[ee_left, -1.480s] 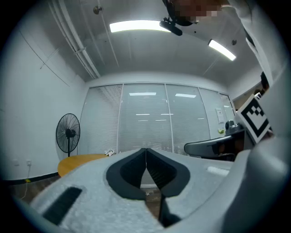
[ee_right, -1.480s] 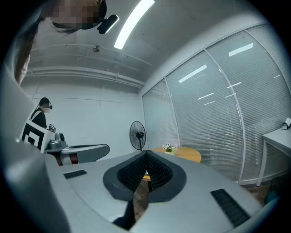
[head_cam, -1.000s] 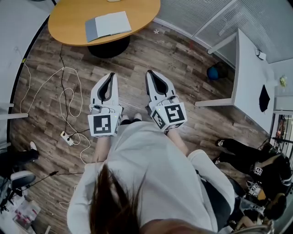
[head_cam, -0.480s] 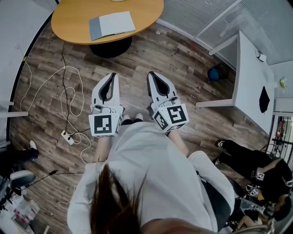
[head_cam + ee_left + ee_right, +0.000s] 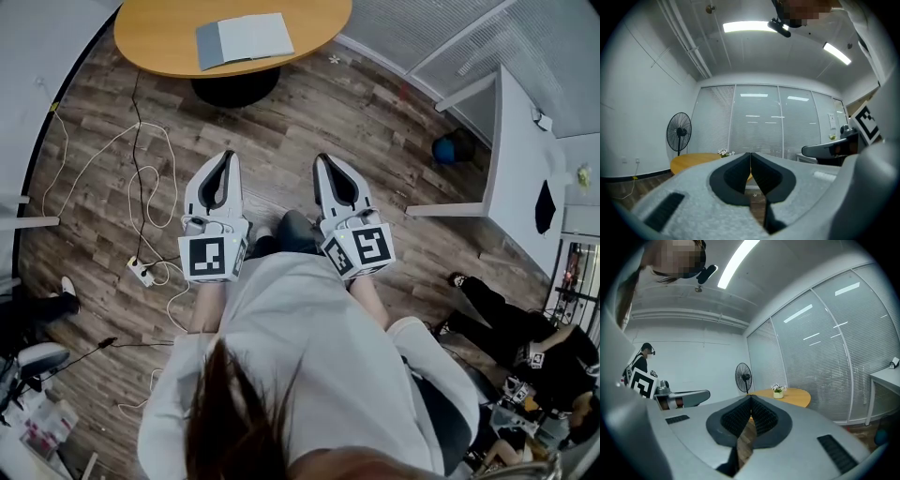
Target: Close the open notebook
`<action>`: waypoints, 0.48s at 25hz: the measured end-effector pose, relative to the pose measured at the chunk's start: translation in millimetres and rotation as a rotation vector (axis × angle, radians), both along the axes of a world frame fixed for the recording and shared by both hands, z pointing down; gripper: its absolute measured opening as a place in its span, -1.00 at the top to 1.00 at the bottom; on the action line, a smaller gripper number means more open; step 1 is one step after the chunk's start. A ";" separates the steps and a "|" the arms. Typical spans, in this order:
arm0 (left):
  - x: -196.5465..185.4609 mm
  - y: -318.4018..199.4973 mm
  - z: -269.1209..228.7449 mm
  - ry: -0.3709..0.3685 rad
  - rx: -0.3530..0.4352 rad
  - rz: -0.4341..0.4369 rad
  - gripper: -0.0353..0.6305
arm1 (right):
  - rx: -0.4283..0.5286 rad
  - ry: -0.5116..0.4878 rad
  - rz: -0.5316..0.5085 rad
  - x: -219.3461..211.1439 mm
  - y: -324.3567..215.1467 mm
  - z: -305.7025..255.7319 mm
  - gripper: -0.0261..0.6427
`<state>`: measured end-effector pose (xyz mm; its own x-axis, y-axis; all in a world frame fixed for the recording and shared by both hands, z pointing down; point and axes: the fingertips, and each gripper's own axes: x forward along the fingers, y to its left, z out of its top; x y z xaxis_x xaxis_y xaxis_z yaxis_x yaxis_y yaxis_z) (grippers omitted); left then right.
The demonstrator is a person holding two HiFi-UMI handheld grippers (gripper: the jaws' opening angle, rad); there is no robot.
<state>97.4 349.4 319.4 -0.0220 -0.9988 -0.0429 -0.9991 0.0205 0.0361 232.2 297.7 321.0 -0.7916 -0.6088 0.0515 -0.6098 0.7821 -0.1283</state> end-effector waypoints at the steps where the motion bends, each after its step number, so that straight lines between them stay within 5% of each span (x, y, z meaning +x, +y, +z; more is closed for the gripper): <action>1: -2.9 0.9 1.4 0.004 -0.003 -0.004 0.84 | -0.002 0.003 -0.002 -2.4 0.1 1.2 0.91; 12: -27.7 -32.7 5.8 0.016 -0.016 -0.018 0.84 | 0.019 0.041 -0.046 -34.9 -38.3 5.9 0.91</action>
<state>69.7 316.8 325.2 -0.0408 -0.9988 -0.0265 -0.9979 0.0394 0.0514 197.4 259.5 326.9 -0.8161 -0.5733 0.0729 -0.5778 0.8114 -0.0886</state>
